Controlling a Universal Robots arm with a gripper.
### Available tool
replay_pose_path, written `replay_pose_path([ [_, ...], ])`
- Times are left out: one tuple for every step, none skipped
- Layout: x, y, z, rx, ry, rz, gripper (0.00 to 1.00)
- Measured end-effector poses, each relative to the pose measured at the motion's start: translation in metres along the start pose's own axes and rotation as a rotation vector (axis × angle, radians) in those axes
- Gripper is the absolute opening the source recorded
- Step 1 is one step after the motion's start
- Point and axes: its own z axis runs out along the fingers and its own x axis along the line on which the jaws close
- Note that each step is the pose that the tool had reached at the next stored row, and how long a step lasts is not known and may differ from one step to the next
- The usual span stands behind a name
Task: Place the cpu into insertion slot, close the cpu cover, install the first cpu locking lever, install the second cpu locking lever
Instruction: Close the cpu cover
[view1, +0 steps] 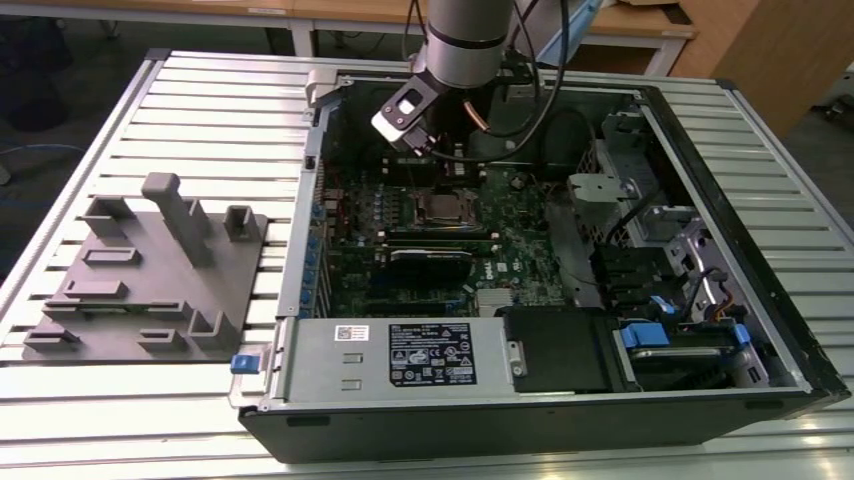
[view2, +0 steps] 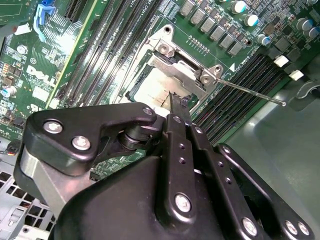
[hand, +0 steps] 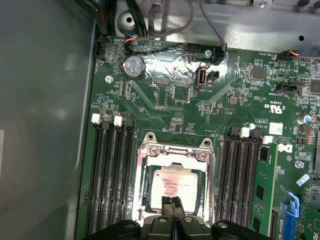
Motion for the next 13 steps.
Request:
replay_pose_path([
  [0.0,0.0,0.0,0.0,0.0,0.0,0.1],
  [0.0,0.0,0.0,0.0001,0.0,0.0,0.1],
  [0.0,0.0,0.0,0.0,0.0,0.0,0.1],
  [0.0,0.0,0.0,0.0,0.0,0.0,0.1],
  [0.0,0.0,0.0,0.0,0.0,0.0,0.1],
  [0.0,0.0,0.0,0.0,0.0,0.0,0.1],
  [0.0,0.0,0.0,0.0,0.0,0.0,0.1],
  [0.0,0.0,0.0,0.0,0.0,-0.001,0.1],
  [0.0,0.0,0.0,0.0,0.0,-0.001,0.1],
  [0.0,0.0,0.0,0.0,0.0,-0.001,0.1],
  [0.0,0.0,0.0,0.0,0.0,-0.004,0.1],
  [0.0,0.0,0.0,0.0001,0.0,-0.008,0.1],
  [0.0,0.0,0.0,0.0002,0.0001,-0.014,0.1],
])
